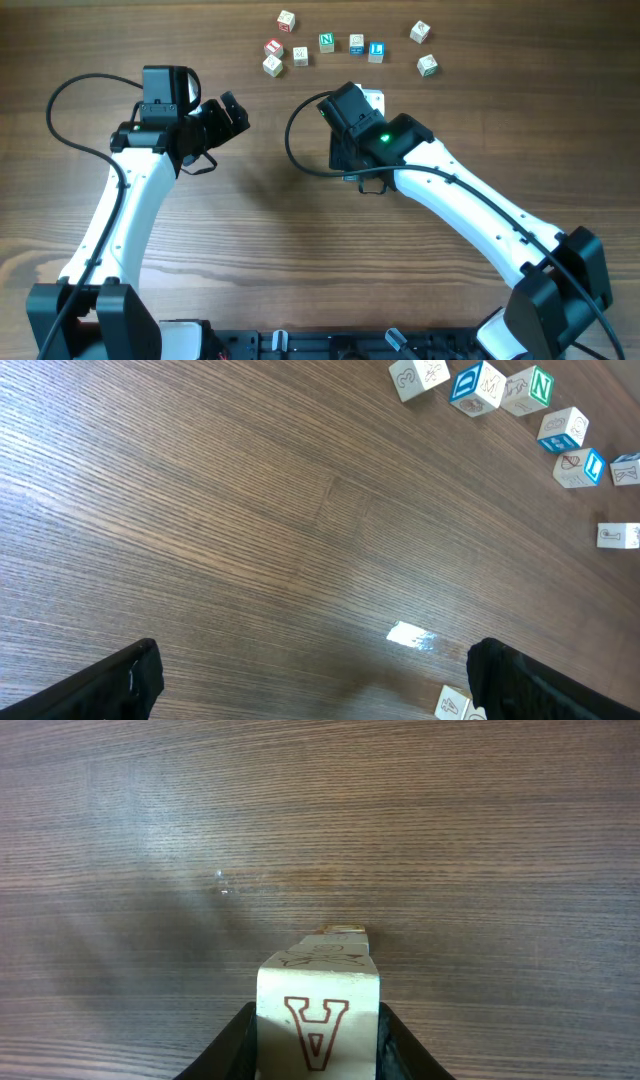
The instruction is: Form a tower
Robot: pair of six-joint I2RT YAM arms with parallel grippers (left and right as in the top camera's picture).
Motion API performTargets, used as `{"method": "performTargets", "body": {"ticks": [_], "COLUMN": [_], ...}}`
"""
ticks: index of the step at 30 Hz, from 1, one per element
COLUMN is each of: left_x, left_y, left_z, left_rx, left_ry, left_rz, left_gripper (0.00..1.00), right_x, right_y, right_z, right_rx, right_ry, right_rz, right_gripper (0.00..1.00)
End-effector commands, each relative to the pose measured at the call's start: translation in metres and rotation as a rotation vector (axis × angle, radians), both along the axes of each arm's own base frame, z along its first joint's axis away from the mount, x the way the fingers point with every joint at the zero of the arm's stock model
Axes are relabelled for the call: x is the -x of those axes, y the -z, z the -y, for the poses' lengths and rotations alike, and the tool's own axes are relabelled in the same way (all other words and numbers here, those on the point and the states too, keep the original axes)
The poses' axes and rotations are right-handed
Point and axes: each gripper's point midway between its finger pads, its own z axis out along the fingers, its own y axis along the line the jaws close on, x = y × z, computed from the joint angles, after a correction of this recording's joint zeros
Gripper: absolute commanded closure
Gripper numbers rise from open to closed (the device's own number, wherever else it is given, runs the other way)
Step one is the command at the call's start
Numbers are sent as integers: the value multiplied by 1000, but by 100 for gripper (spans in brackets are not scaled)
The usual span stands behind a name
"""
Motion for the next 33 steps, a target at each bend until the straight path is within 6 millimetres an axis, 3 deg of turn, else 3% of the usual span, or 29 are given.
{"method": "performTargets", "body": {"ticks": [1, 15, 33], "left_x": [1, 1, 1], "left_y": [1, 1, 1], "left_z": [-1, -1, -1], "left_rx": [-3, -3, -3], "left_ry": [-1, -1, -1], "left_rz": [0, 0, 0], "left_gripper": [0, 0, 0], "right_x": [2, 3, 6], "right_y": [8, -4, -10], "right_z": [1, 2, 4], "right_rx": [9, -6, 22], "right_ry": [5, 1, -65], "right_rz": [-19, 3, 15], "right_gripper": [76, 83, 83]}}
